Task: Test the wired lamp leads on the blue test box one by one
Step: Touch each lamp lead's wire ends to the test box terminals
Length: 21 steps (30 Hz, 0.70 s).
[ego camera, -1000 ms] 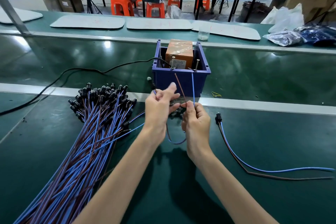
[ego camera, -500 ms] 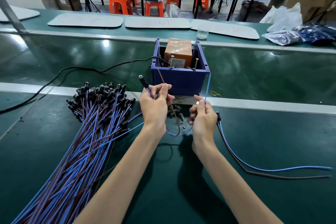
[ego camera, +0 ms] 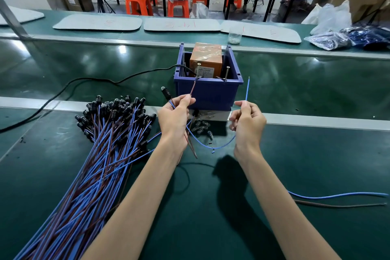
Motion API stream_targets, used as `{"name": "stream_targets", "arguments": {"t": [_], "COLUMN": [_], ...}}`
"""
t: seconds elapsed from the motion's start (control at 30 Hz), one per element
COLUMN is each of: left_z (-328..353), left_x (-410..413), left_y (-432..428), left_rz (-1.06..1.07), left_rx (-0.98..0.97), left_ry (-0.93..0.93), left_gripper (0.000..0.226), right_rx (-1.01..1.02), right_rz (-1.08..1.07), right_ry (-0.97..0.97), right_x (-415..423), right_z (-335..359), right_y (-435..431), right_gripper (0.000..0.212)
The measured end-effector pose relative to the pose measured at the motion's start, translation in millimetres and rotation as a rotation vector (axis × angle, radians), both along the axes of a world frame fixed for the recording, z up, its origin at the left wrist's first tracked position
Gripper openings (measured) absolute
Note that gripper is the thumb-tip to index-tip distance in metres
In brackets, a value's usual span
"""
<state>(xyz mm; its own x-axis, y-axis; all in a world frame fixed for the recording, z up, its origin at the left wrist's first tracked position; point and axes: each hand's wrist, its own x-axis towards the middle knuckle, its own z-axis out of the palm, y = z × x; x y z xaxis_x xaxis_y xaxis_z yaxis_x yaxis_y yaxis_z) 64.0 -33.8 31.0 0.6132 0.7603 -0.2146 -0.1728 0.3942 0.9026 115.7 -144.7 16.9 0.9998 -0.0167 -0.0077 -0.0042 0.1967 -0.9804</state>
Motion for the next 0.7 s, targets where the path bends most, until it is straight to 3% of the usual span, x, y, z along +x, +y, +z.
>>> {"name": "stream_targets", "arguments": {"t": [0.3, 0.7], "left_z": [5, 8], "left_x": [12, 27], "left_y": [8, 12], "left_rz": [0.198, 0.203], "left_rx": [0.241, 0.277], "left_ry": [0.058, 0.097], "left_gripper": [0.016, 0.019], "right_rx": [-0.096, -0.139], "right_rz": [0.048, 0.140], "right_ry": [-0.045, 0.007], "right_x": [8, 26], "right_z": [5, 7], "right_y": [6, 8], "right_gripper": [0.034, 0.047]}}
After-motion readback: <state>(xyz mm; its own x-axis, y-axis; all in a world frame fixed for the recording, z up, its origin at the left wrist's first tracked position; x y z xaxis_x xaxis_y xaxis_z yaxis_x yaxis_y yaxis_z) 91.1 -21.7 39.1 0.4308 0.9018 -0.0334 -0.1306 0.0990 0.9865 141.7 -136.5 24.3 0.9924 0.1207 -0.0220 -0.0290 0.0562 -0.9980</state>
